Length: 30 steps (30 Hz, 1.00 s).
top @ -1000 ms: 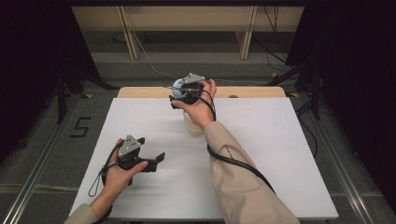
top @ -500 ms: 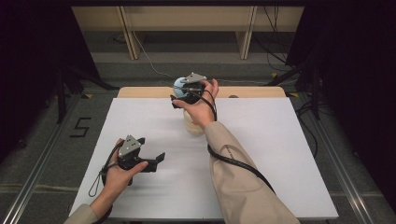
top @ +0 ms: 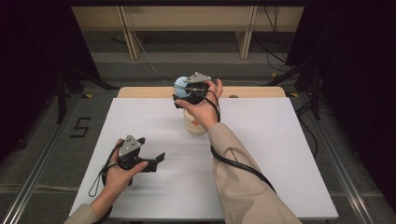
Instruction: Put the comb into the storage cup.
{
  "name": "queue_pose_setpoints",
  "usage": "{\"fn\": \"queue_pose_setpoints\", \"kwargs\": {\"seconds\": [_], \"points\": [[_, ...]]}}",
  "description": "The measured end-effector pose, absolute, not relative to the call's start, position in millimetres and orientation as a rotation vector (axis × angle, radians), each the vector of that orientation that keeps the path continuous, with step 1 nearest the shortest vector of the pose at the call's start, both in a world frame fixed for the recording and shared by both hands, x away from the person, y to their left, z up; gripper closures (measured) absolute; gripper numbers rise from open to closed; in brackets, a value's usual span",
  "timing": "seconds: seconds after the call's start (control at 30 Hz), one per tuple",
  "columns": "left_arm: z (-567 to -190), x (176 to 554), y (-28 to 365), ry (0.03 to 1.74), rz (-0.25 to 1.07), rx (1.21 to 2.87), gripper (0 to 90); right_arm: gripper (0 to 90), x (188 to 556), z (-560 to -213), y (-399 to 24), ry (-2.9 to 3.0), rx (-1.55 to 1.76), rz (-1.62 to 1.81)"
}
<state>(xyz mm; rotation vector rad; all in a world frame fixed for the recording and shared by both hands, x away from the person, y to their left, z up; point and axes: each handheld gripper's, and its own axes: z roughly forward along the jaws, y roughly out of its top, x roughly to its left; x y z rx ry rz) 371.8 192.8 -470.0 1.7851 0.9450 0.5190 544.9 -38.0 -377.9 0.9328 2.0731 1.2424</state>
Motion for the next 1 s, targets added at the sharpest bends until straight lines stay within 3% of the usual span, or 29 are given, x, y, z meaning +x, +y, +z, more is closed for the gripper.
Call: {"fn": "queue_pose_setpoints", "kwargs": {"seconds": [1.0], "points": [[-470.8, 372.7, 193.0, 0.955, 0.524, 1.780, 0.4, 4.6, 504.2, -361.0, -86.4, 2.123, 0.870, 1.263]]}}
